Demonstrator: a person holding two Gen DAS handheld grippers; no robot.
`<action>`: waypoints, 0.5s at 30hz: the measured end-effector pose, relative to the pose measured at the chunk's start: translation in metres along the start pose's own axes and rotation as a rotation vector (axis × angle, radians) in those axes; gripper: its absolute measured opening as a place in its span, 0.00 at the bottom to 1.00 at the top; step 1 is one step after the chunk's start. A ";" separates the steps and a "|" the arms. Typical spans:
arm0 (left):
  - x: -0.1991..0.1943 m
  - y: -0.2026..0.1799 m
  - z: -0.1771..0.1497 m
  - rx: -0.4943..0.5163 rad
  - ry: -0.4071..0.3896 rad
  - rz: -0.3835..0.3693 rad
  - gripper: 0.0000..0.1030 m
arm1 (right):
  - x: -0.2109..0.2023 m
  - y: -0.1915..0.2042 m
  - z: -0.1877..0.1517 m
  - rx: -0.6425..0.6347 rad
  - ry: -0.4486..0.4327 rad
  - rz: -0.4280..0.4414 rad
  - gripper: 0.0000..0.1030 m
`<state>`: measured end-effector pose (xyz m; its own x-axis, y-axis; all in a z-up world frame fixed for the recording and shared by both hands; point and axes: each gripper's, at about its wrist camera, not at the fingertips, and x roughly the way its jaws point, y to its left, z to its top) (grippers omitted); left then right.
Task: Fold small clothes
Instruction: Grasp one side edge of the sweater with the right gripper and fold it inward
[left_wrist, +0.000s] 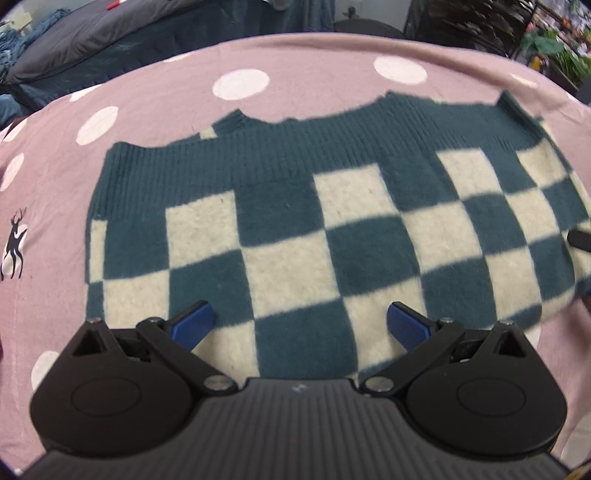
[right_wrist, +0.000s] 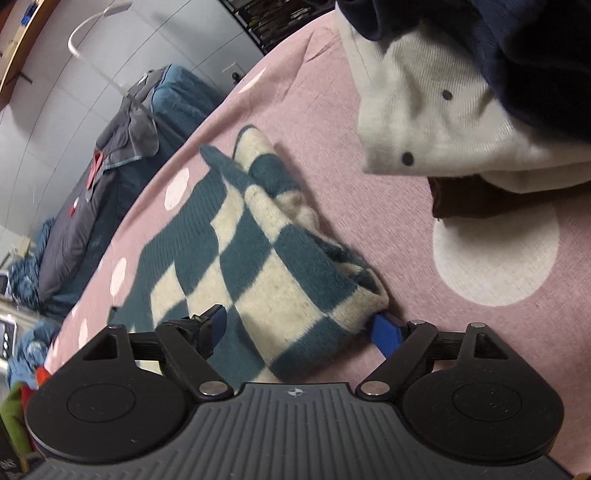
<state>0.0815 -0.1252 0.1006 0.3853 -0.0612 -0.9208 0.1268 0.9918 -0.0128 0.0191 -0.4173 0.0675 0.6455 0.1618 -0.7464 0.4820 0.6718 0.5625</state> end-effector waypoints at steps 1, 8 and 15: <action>0.000 0.001 0.002 -0.013 -0.007 -0.007 1.00 | 0.001 -0.001 0.001 0.008 0.006 0.002 1.00; 0.029 -0.014 0.004 0.092 0.068 0.058 1.00 | 0.007 -0.007 0.005 0.043 0.059 0.024 0.57; 0.036 -0.025 0.005 0.157 0.057 0.094 1.00 | 0.007 0.001 0.006 -0.009 0.082 0.019 0.48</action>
<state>0.0967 -0.1532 0.0702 0.3502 0.0413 -0.9358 0.2353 0.9631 0.1306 0.0274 -0.4196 0.0651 0.6035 0.2334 -0.7624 0.4646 0.6742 0.5741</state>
